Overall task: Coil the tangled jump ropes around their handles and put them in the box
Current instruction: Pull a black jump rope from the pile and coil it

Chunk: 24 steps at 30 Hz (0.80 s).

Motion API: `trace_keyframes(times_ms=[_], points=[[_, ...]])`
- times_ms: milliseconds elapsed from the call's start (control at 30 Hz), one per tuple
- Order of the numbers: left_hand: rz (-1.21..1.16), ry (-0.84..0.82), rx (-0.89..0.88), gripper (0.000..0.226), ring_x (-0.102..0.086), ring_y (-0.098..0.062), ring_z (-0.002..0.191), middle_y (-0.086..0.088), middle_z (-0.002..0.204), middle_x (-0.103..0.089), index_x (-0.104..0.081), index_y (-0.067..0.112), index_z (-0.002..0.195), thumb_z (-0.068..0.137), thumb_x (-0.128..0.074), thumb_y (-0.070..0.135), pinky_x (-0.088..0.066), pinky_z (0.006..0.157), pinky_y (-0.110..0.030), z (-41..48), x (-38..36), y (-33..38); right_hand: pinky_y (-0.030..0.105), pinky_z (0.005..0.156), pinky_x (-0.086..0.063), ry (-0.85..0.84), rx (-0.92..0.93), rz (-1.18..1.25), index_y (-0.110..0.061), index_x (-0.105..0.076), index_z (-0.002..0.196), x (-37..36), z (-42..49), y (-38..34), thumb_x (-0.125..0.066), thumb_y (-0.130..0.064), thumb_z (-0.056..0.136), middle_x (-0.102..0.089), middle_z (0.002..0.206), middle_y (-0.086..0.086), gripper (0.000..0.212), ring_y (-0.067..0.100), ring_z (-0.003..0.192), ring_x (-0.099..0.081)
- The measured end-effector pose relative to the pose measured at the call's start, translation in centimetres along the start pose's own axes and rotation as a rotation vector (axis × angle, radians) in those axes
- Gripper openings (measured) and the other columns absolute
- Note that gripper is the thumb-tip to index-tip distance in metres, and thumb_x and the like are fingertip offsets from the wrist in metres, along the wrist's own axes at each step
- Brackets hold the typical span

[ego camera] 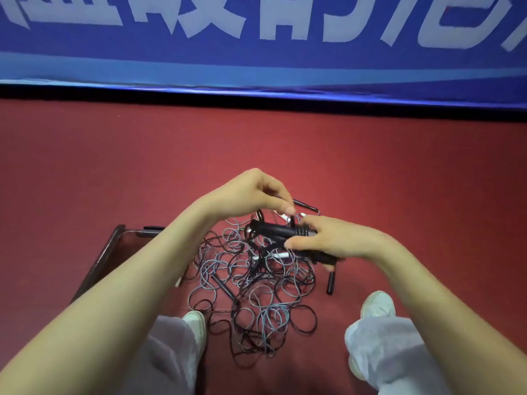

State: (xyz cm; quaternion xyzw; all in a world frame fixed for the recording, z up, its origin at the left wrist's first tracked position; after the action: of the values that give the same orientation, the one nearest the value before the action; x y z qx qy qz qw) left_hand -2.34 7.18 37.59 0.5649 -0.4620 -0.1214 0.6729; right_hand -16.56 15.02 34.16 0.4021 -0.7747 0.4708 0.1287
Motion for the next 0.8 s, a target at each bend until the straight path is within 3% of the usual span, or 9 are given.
trace_keyframes(times_ms=[67, 233, 333, 433, 567, 667, 733, 800], points=[[0.062, 0.061, 0.005, 0.014, -0.061, -0.008, 0.069, -0.006, 0.077, -0.072, -0.074, 0.009, 0.084, 0.080, -0.077, 0.022, -0.050, 0.072, -0.028, 0.3, -0.7, 0.4, 0.036, 0.066, -0.050, 0.194, -0.045, -0.208, -0.016, -0.051, 0.110, 0.9, 0.4, 0.4, -0.060, -0.059, 0.082, -0.066, 0.083, 0.002, 0.052, 0.022, 0.068, -0.065], [0.164, 0.169, 0.056, 0.017, -0.045, 0.004, 0.047, 0.006, 0.066, -0.065, -0.064, 0.017, 0.096, 0.093, -0.061, 0.033, -0.032, 0.047, -0.014, 0.2, -1.0, 0.4, 0.040, 0.080, -0.043, 0.590, -0.057, -0.411, -0.020, -0.038, 0.134, 3.3, -0.1, 0.5, -0.054, -0.054, 0.089, -0.054, 0.121, 0.011, 0.059, 0.036, 0.106, -0.057], [0.279, 0.114, 0.098, 0.031, -0.041, 0.002, 0.042, 0.007, 0.061, -0.062, -0.066, 0.018, 0.094, 0.099, -0.047, 0.042, -0.029, 0.044, -0.015, 0.2, -1.2, 0.2, 0.040, 0.080, -0.045, 0.721, -0.070, -0.561, -0.025, -0.030, 0.143, 3.9, -0.5, -0.1, -0.050, -0.051, 0.094, -0.053, 0.120, 0.011, 0.060, 0.040, 0.104, -0.059], [0.023, 0.145, 0.143, 0.044, -0.039, -0.002, 0.042, 0.008, 0.056, -0.057, -0.070, 0.016, 0.100, 0.099, -0.040, 0.048, -0.031, 0.046, -0.018, 0.1, -1.5, 0.0, 0.039, 0.071, -0.044, 0.814, -0.056, -0.643, -0.027, -0.031, 0.142, 3.6, -0.4, -0.6, -0.048, -0.049, 0.095, -0.061, 0.111, 0.012, 0.055, 0.040, 0.096, -0.062], [-0.458, 0.026, 0.209, 0.018, -0.047, -0.008, 0.048, 0.001, 0.062, -0.056, -0.068, 0.014, 0.088, 0.095, -0.058, 0.026, -0.038, 0.054, -0.023, -0.1, -2.2, -0.5, 0.037, 0.066, -0.035, 0.918, -0.004, -0.602, -0.026, -0.032, 0.142, 3.6, -0.6, -1.0, -0.045, -0.048, 0.096, -0.059, 0.109, 0.011, 0.053, 0.041, 0.093, -0.062], [-0.423, 0.038, 0.132, 0.016, -0.055, -0.008, 0.052, -0.004, 0.065, -0.063, -0.057, 0.009, 0.078, 0.092, -0.062, 0.014, -0.046, 0.056, -0.017, -0.1, -2.9, 0.1, 0.040, 0.073, -0.040, 0.913, 0.071, -0.460, -0.028, -0.030, 0.144, 3.4, -0.4, -1.1, -0.049, -0.046, 0.094, -0.058, 0.113, 0.010, 0.057, 0.040, 0.097, -0.060], [-0.434, 0.062, 0.074, 0.017, -0.055, -0.013, 0.051, -0.006, 0.065, -0.062, -0.053, 0.009, 0.077, 0.091, -0.062, 0.009, -0.049, 0.054, -0.022, -0.1, -3.5, 0.5, 0.040, 0.081, -0.040, 0.856, 0.126, -0.310, -0.035, -0.026, 0.148, 3.3, -0.2, -1.1, -0.054, -0.039, 0.093, -0.059, 0.114, 0.009, 0.062, 0.035, 0.101, -0.058], [-0.488, 0.076, 0.073, 0.019, -0.044, -0.011, 0.043, -0.006, 0.064, -0.058, -0.049, 0.010, 0.077, 0.091, -0.062, 0.007, -0.038, 0.043, -0.021, -0.1, -3.6, 0.4, 0.038, 0.083, -0.039, 0.860, 0.173, -0.182, -0.044, -0.027, 0.146, 3.4, -0.2, -1.2, -0.057, -0.035, 0.091, -0.060, 0.110, 0.006, 0.064, 0.031, 0.100, -0.057]])
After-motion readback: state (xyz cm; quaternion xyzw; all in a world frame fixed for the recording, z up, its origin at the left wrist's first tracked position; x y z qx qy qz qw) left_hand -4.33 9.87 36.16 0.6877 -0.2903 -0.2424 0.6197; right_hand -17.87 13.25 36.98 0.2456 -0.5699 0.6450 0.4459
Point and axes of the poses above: each hand's wrist, its own z-axis towards the middle knuckle, its own x-axis out of the back of the hand, y = z × x, the point moved 4 cm from there along z, towards the middle knuckle
